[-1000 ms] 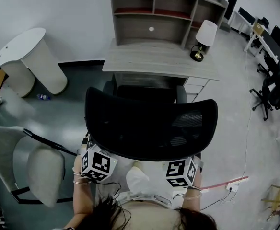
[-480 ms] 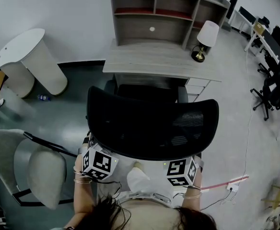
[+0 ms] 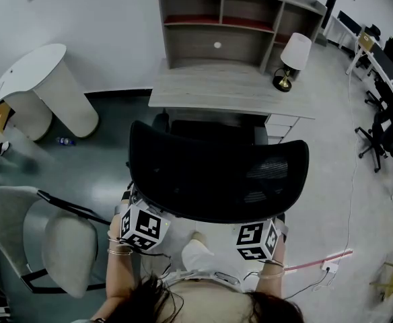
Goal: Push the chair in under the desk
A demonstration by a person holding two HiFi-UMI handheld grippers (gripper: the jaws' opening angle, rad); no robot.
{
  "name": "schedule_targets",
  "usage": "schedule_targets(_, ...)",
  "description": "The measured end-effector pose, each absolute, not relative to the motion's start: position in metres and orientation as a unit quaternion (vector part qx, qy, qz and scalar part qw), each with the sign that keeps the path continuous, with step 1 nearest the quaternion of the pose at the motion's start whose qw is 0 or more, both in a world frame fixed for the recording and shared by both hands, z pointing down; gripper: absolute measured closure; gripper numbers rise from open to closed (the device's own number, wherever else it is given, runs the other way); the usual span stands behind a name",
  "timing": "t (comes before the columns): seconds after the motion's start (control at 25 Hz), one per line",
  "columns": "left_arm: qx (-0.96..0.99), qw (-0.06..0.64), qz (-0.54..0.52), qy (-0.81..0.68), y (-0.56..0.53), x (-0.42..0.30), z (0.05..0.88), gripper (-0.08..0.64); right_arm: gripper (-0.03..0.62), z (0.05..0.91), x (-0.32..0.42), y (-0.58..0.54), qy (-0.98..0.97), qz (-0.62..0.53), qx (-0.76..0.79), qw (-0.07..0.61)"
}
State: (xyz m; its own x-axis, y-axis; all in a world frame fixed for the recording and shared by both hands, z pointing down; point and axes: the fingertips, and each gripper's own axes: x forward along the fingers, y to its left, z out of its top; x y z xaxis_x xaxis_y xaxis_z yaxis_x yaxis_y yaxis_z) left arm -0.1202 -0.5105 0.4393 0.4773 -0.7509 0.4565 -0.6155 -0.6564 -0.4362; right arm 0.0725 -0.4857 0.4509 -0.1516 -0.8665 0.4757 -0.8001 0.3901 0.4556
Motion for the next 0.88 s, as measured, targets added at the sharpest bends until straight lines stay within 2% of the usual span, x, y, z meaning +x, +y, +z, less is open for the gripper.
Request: schedule_targets(0.88, -0.856, 0.098, -0.326, 0.389, -0.534, -0.121, 0.437, 0.324, 0.336, 0.45, 0.072, -0.51, -0.759, -0.046, 0.552, 0.343)
